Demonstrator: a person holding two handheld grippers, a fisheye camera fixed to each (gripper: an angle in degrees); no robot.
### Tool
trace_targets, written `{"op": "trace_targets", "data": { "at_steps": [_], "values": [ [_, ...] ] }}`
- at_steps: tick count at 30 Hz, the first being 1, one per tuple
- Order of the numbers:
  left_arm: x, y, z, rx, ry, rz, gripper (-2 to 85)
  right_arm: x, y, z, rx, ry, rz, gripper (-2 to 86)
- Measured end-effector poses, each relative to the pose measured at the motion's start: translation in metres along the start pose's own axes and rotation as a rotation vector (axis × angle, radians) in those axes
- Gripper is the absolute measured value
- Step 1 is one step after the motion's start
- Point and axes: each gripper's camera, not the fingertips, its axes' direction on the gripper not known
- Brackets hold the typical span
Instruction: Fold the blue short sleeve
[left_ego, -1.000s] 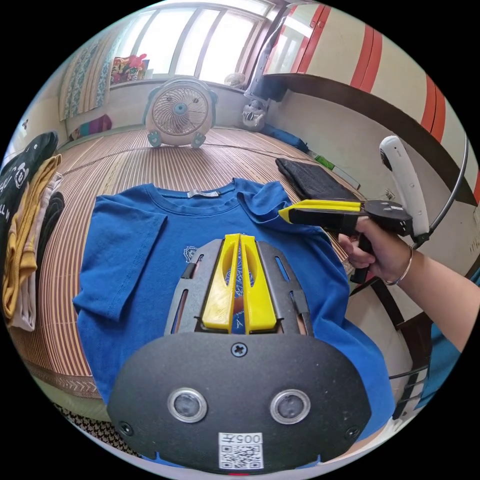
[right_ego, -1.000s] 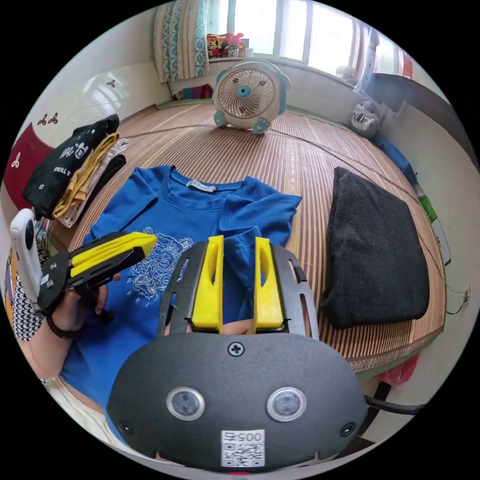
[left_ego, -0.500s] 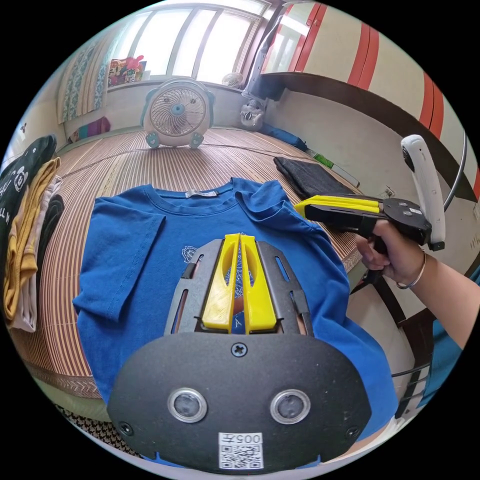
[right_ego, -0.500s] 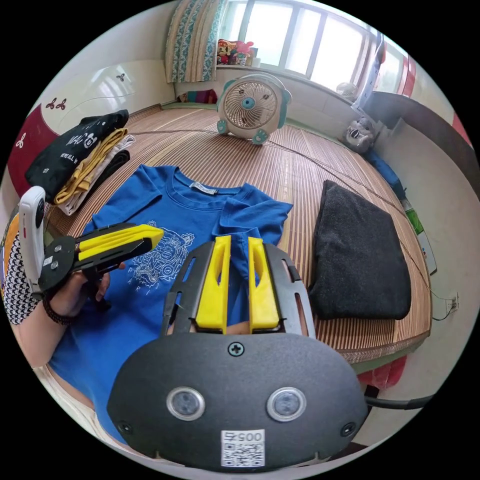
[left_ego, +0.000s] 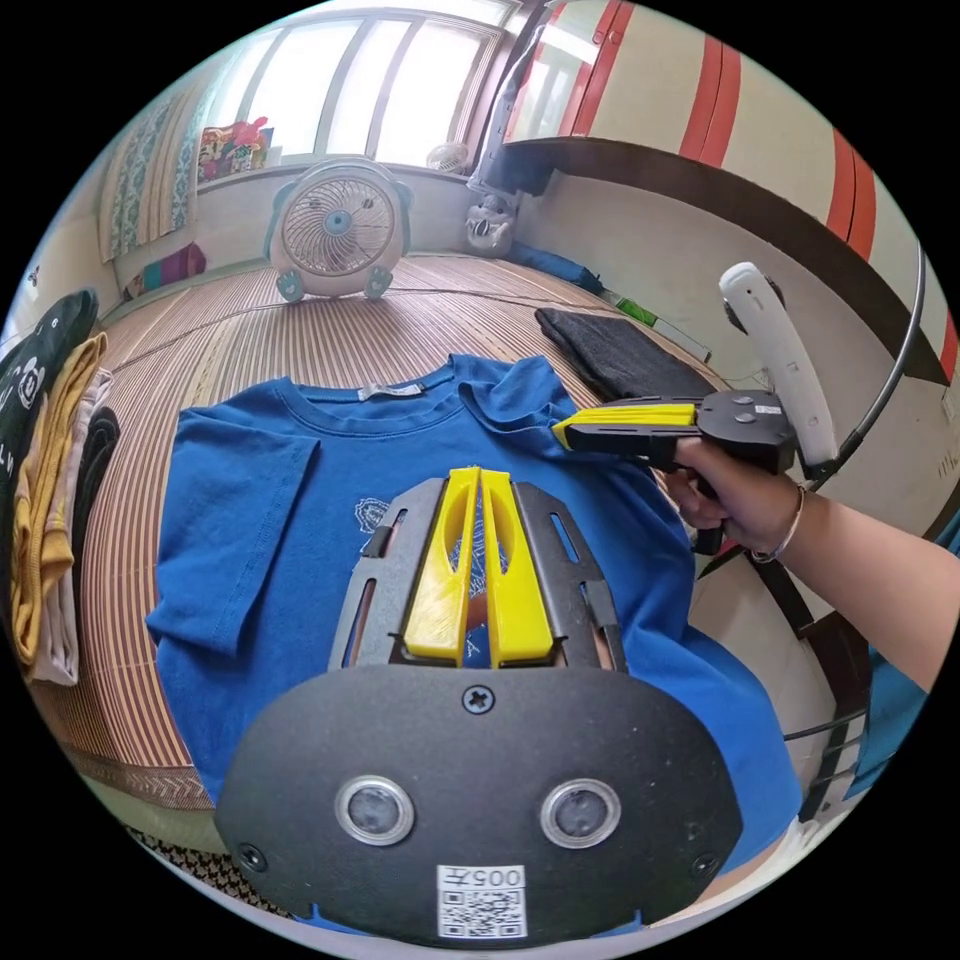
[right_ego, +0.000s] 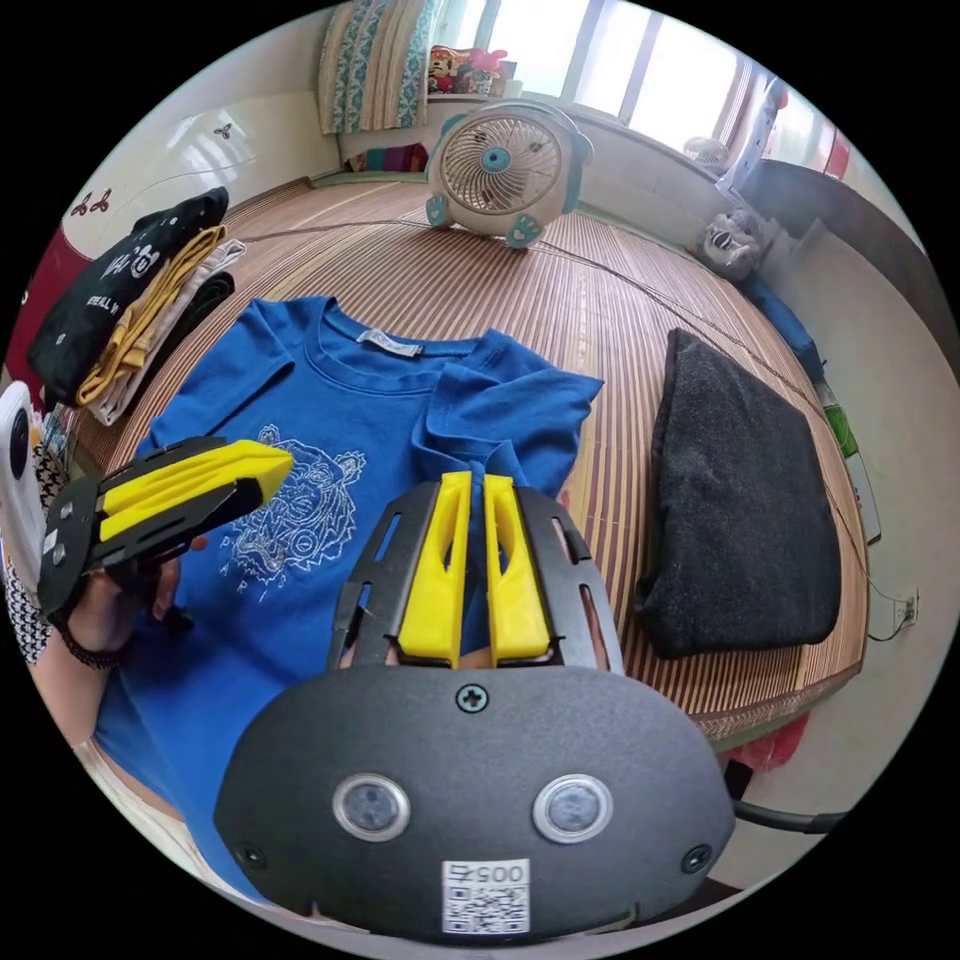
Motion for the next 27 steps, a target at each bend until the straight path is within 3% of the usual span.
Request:
{"op": "trace_targets", "data": {
  "at_steps": [10, 17, 21, 27],
  "values": [
    [0.001, 0.001, 0.002, -0.012, -0.010, 0.000, -0.6, -0.026, 0.022, -0.072, 0.070, 0.045, -0.155, -1.1],
    [0.002, 0.000, 0.005, -0.031, -0.013, 0.005, -0.5, -0.044, 0.053, -0.034, -0.168, 0.034, -0.285, 0.2],
    [0.000, -0.002, 0.005, -0.031, -0.005, 0.002, -0.5, -0.032, 0.060, -0.049, -0.187, -0.002, -0.289, 2.4],
    [0.002, -0.006, 0.007, -0.037, 0.004, 0.007, -0.6, 0.002, 0.040, -0.095, -0.064, -0.016, -0.198, 5.9]
  ]
}}
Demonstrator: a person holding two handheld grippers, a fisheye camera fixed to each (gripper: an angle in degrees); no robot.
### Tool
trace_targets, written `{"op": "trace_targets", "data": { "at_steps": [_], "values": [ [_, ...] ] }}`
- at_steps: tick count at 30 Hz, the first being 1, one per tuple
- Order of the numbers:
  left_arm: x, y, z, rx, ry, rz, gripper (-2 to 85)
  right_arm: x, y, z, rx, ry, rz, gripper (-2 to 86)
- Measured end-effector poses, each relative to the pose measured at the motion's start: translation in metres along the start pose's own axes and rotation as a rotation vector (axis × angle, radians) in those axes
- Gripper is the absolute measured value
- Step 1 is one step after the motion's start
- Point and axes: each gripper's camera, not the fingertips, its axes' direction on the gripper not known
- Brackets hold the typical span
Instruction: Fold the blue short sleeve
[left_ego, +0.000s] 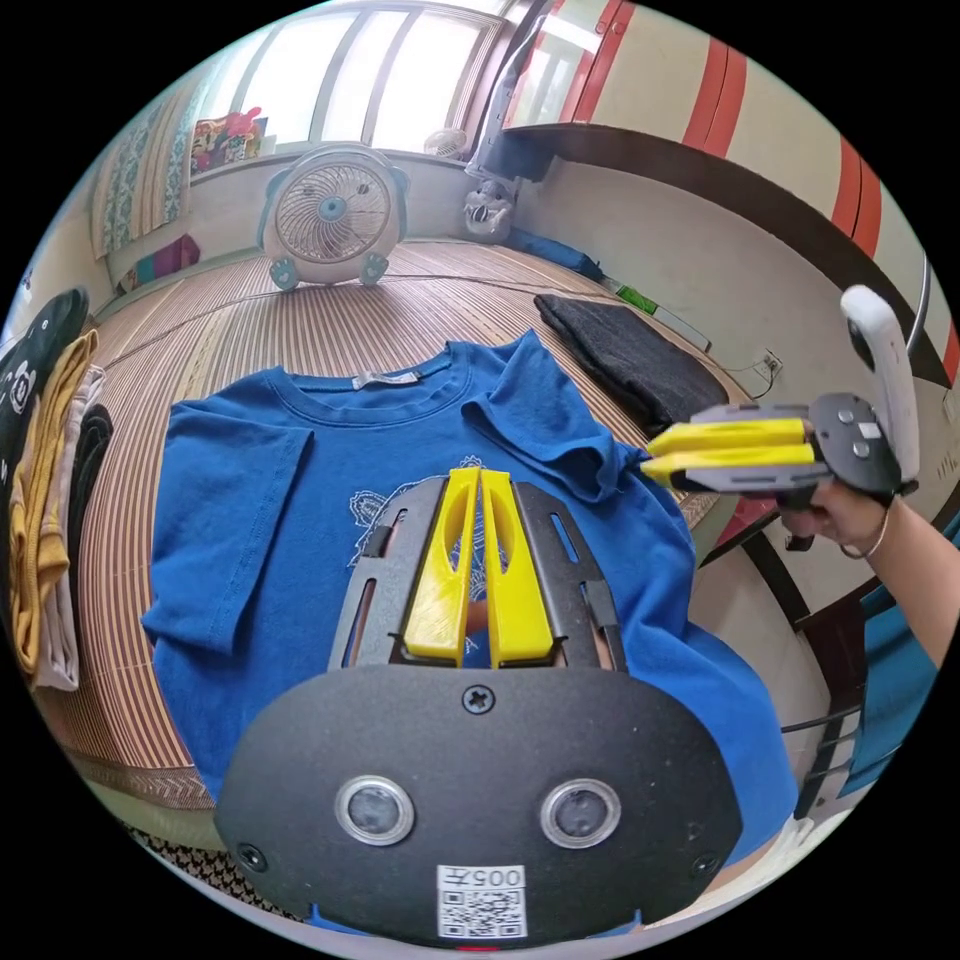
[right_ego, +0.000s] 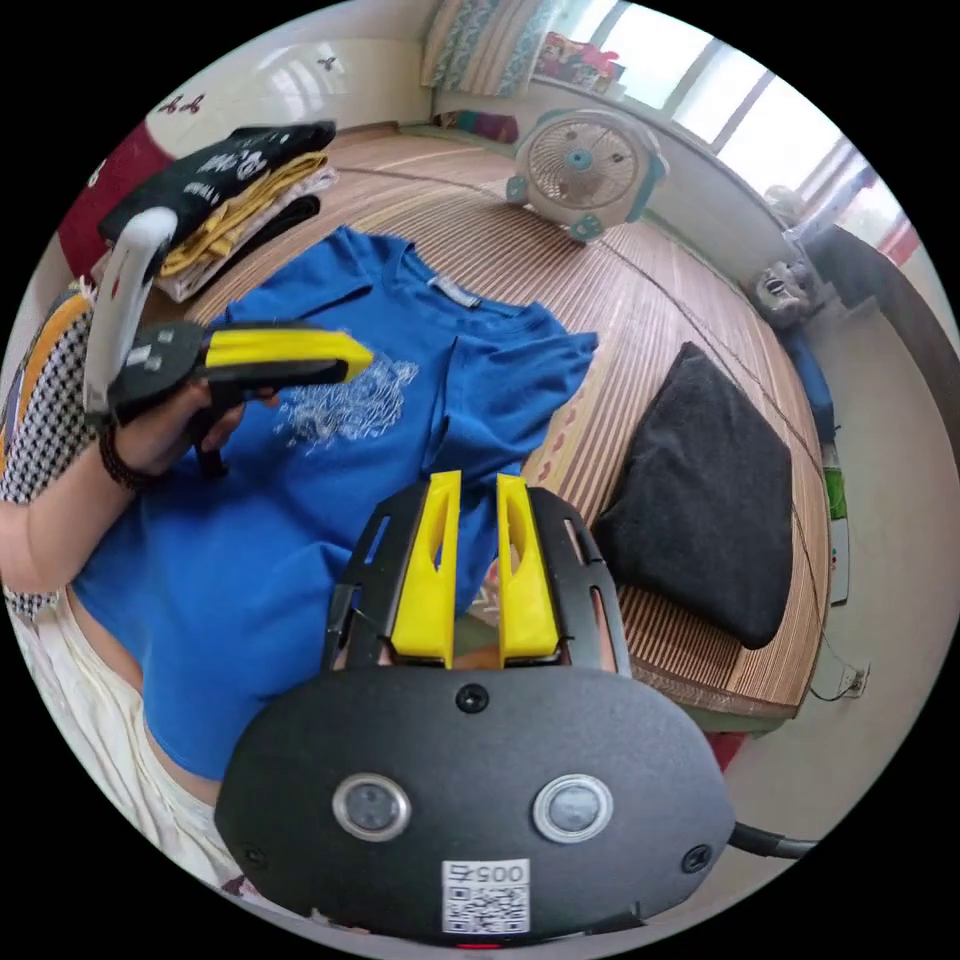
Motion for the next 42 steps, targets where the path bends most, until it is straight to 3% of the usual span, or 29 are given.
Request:
{"op": "trace_targets", "data": {
  "at_steps": [8, 13, 16, 21, 29, 35, 42],
  "values": [
    [0.002, -0.001, 0.002, -0.006, -0.011, 0.016, -0.5, 0.070, -0.063, 0.044, 0.118, -0.027, 0.391, 9.7],
    [-0.003, -0.003, 0.003, -0.010, 0.002, -0.004, -0.5, 0.079, -0.089, 0.088, 0.024, -0.088, 0.410, 6.5],
    [-0.003, -0.004, 0.003, -0.009, 0.013, -0.002, -0.4, 0.089, -0.099, 0.089, -0.024, 0.034, 0.412, 1.0],
    [-0.001, -0.007, 0.003, -0.007, 0.016, 0.008, -0.4, 0.135, -0.091, 0.073, -0.026, 0.194, 0.563, 0.1],
    [-0.001, -0.007, 0.004, -0.012, 0.008, 0.009, -0.3, 0.097, -0.029, 0.010, 0.070, 0.024, 0.348, 5.2],
    [0.002, -0.007, 0.004, -0.010, 0.007, 0.019, -0.3, 0.064, 0.034, -0.003, 0.017, -0.040, 0.297, 5.9],
    [0.005, -0.008, 0.008, -0.022, -0.007, 0.034, -0.2, 0.064, 0.041, 0.021, -0.102, -0.046, 0.319, 5.6]
  ]
}}
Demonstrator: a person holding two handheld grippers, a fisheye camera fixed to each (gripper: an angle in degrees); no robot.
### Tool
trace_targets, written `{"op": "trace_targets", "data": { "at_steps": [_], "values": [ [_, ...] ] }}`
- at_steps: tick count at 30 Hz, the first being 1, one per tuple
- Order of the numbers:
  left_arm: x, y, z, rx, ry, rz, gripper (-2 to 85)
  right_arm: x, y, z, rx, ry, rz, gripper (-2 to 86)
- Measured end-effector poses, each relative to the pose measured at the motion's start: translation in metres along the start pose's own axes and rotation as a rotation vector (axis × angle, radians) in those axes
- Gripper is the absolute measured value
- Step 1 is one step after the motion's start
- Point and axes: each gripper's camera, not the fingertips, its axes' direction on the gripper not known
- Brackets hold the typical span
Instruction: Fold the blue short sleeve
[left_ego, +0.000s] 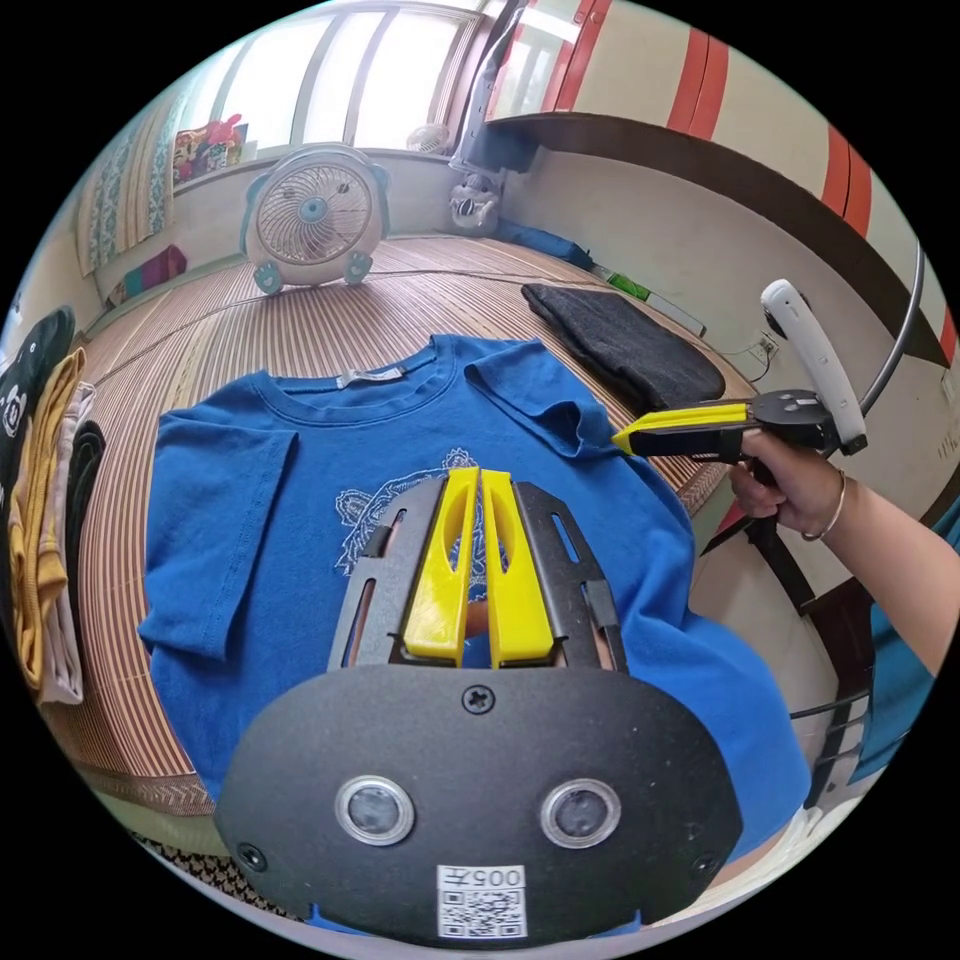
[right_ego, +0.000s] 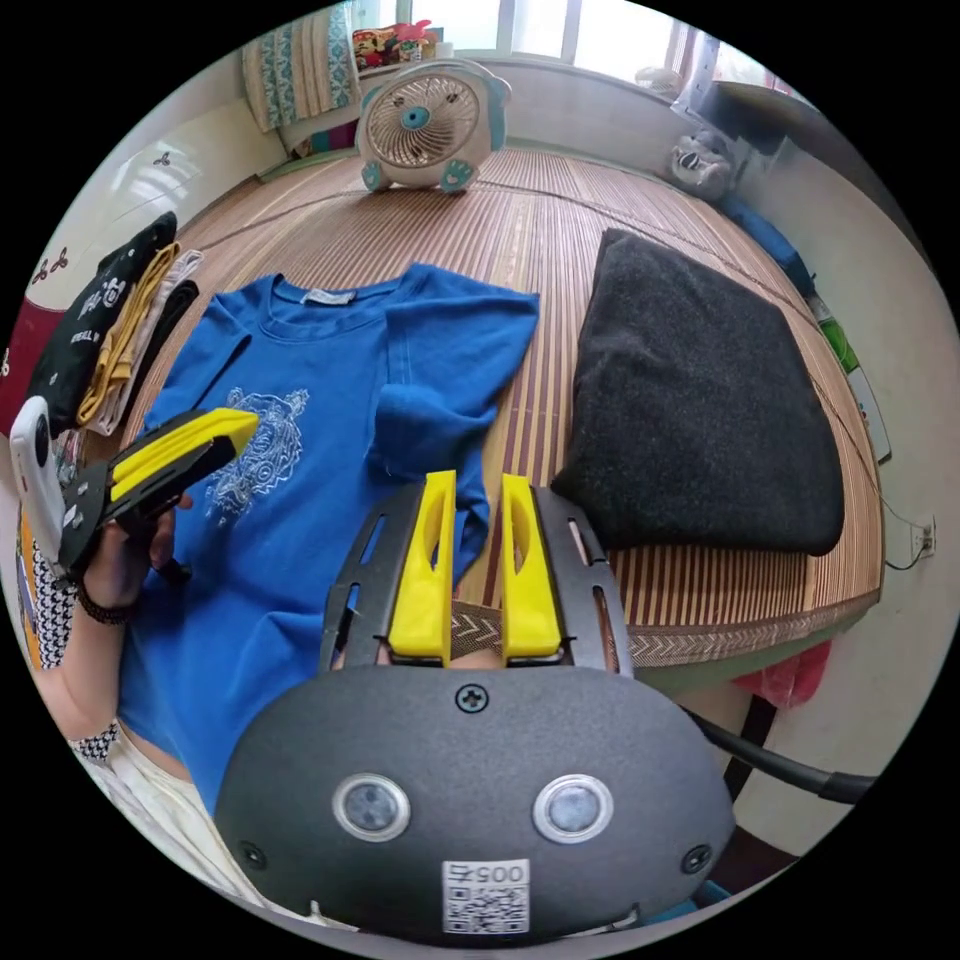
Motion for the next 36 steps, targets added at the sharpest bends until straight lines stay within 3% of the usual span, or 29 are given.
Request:
{"op": "trace_targets", "data": {
  "at_steps": [12, 19, 31, 36],
  "values": [
    [-0.002, -0.005, 0.003, -0.014, -0.003, -0.001, 0.0, -0.007, -0.013, -0.052, 0.036, 0.058, -0.047, 4.3],
    [-0.006, -0.009, 0.002, -0.016, 0.000, -0.008, 0.3, -0.074, -0.052, -0.087, 0.141, 0.063, -0.252, 6.4],
    [-0.020, -0.015, -0.003, -0.006, 0.022, -0.039, 0.6, -0.128, -0.184, -0.026, 0.003, 0.166, -0.254, 6.0],
    [-0.022, -0.018, -0.006, -0.001, 0.035, -0.038, 0.6, -0.132, -0.203, -0.018, -0.031, 0.193, -0.227, 1.2]
  ]
}}
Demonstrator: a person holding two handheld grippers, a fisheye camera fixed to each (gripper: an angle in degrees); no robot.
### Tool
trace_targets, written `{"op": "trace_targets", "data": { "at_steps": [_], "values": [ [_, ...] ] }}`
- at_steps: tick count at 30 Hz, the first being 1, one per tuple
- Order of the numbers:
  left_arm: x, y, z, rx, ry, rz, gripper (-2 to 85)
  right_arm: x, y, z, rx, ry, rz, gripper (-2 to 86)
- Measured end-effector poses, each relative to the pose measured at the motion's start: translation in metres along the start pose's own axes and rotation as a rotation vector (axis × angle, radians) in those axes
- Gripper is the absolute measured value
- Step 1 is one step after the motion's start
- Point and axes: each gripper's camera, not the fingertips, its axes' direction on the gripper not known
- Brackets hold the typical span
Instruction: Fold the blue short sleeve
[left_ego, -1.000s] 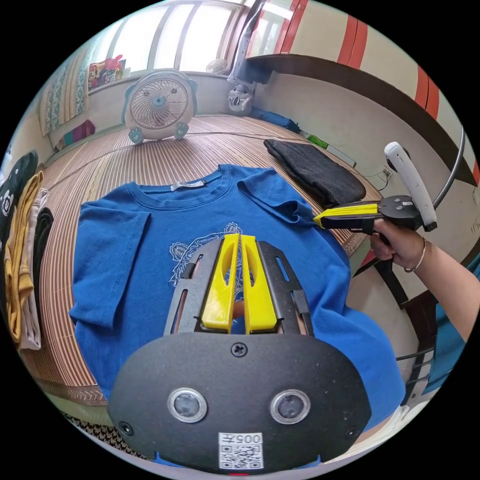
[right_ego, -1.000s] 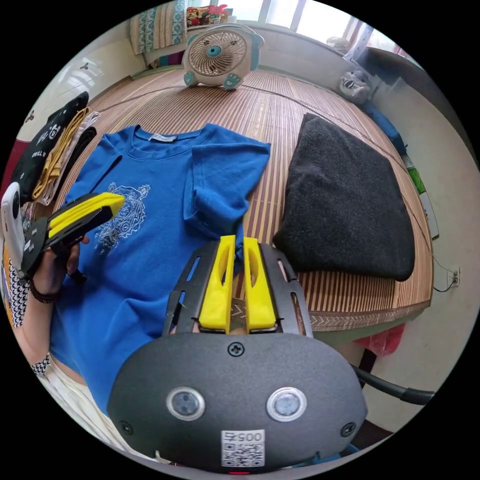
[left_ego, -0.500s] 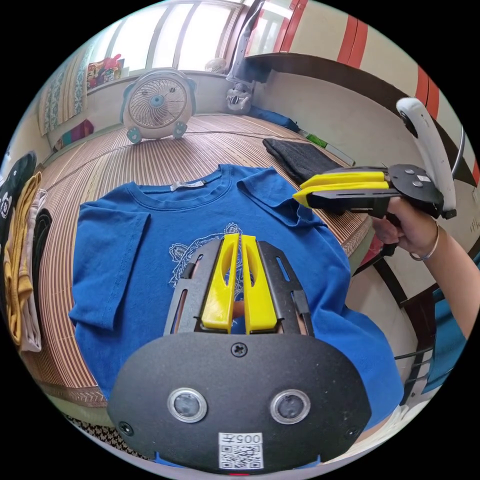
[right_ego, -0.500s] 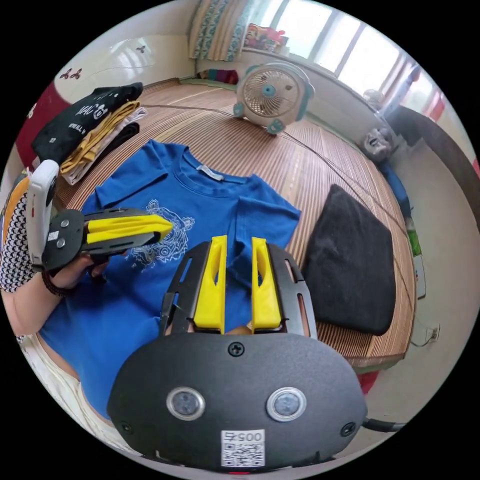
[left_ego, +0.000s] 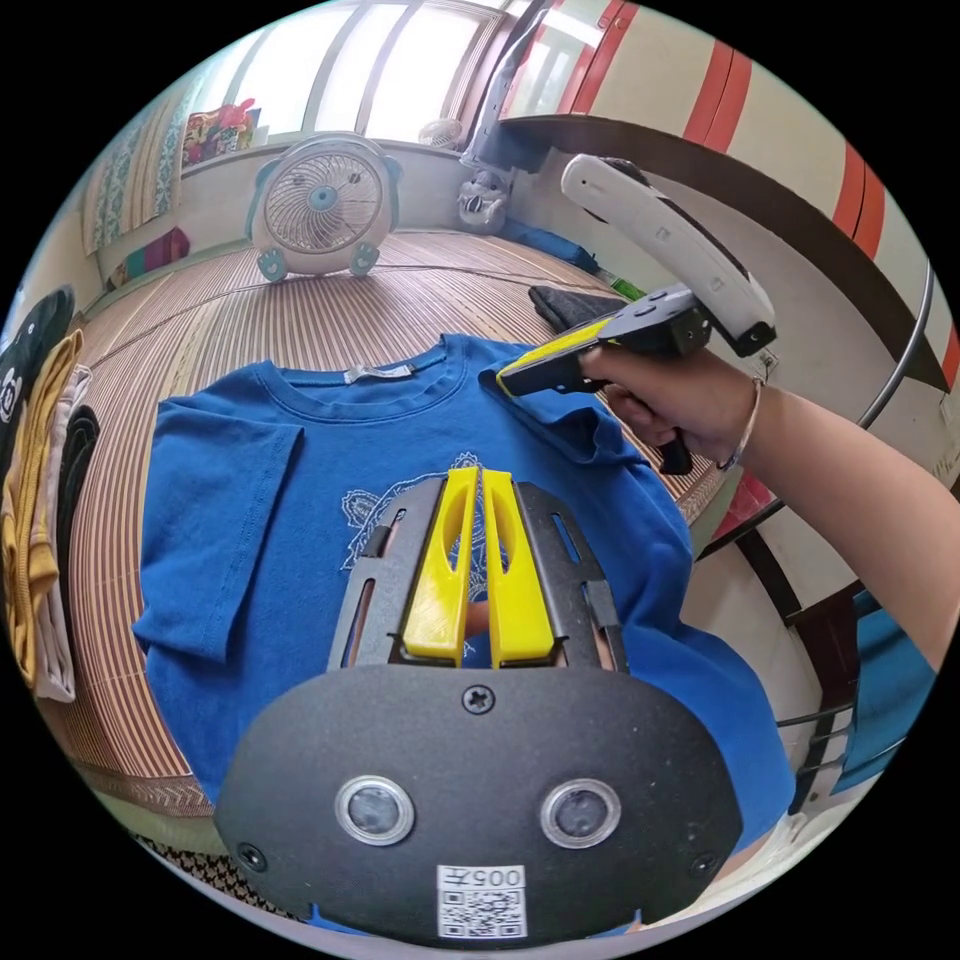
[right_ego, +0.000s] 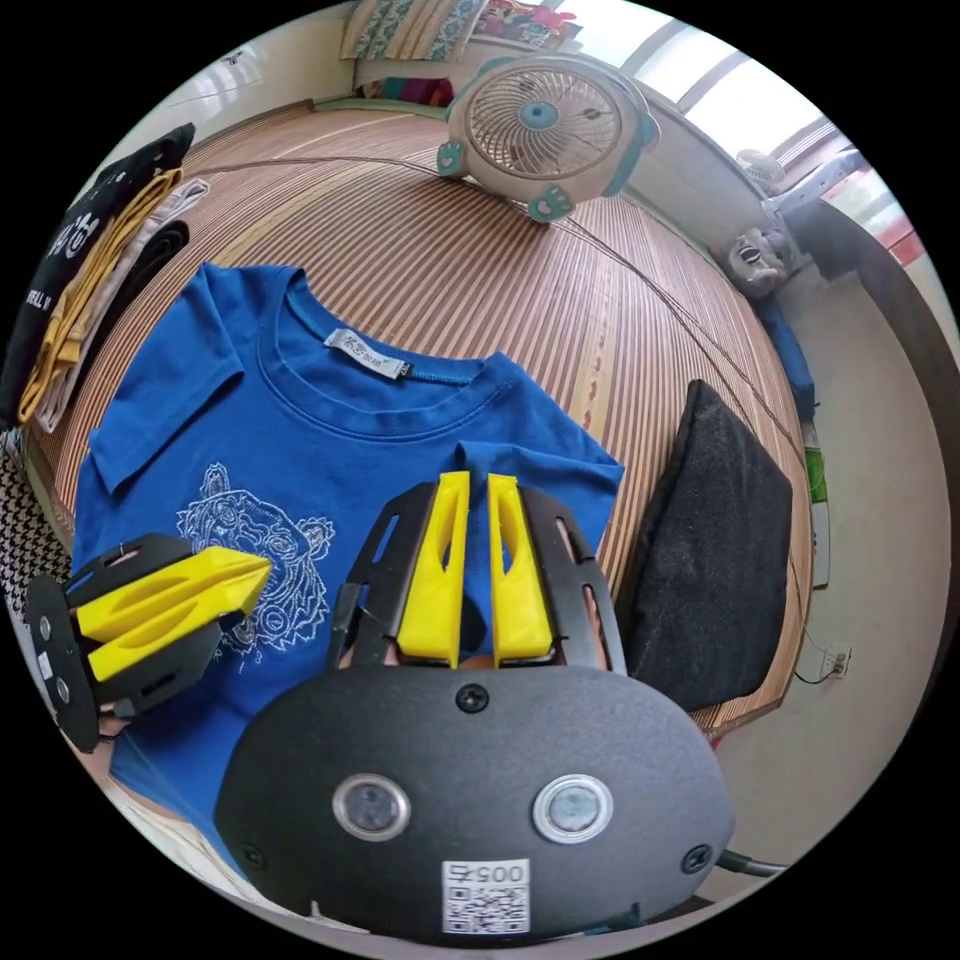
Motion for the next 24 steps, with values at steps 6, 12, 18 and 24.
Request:
{"op": "trace_targets", "data": {
  "at_steps": [6, 12, 18, 24],
  "values": [
    [-0.005, -0.001, -0.005, 0.007, 0.016, -0.010, 0.7, 0.011, -0.020, -0.023, 0.039, 0.025, 0.046, -0.8],
    [-0.003, -0.003, -0.006, 0.002, 0.011, -0.005, 0.7, 0.042, -0.072, -0.015, 0.026, -0.089, 0.219, -0.4],
    [-0.003, -0.002, -0.008, -0.005, -0.001, -0.008, 0.5, 0.037, -0.094, 0.034, -0.087, -0.136, 0.228, 3.4],
    [0.000, 0.001, -0.013, -0.003, 0.000, -0.008, 0.5, 0.024, -0.051, 0.006, 0.033, -0.110, 0.116, 6.0]
  ]
}}
